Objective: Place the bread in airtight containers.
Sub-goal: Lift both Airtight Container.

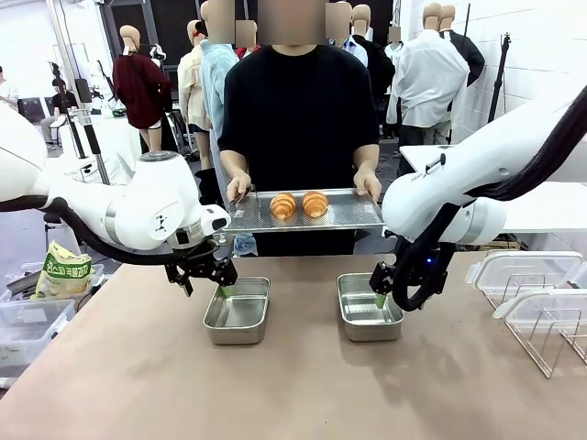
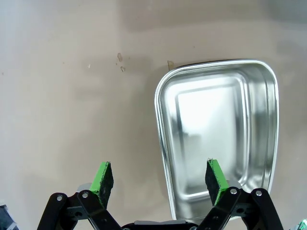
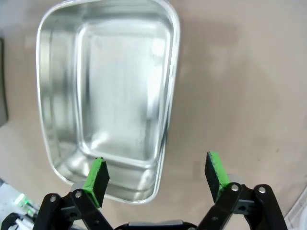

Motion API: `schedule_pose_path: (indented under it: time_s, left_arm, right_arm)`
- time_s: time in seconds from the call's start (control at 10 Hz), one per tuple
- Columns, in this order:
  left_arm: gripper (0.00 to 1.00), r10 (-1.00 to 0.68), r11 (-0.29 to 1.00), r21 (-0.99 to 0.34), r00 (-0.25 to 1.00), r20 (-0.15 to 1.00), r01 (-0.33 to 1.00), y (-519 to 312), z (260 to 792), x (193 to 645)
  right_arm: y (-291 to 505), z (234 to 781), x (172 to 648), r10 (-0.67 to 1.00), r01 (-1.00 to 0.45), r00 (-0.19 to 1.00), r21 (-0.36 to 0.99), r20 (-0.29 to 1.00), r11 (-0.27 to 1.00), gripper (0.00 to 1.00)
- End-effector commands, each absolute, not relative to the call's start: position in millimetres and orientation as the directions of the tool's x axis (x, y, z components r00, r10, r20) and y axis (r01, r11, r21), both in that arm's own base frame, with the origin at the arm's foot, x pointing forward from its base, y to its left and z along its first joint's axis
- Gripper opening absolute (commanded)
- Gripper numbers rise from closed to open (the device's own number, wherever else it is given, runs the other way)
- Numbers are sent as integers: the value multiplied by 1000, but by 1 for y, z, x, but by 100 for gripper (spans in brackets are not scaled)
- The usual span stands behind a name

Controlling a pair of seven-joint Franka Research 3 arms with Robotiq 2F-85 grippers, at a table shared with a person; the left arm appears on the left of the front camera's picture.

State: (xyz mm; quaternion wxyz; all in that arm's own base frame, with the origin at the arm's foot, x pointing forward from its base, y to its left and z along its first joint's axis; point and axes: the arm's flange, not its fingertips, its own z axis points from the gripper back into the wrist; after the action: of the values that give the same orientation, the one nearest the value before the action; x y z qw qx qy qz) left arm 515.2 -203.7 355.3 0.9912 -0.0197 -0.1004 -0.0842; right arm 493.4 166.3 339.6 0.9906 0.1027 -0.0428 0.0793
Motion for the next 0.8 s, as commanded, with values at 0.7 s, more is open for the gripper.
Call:
schedule_pose_path:
  time_s: [0.7]
  left_arm:
    - [100,-90,996,12,973,210,90,-214,335,529]
  right_arm:
    - [181,327,548,134,-139,989,86,60,987,100]
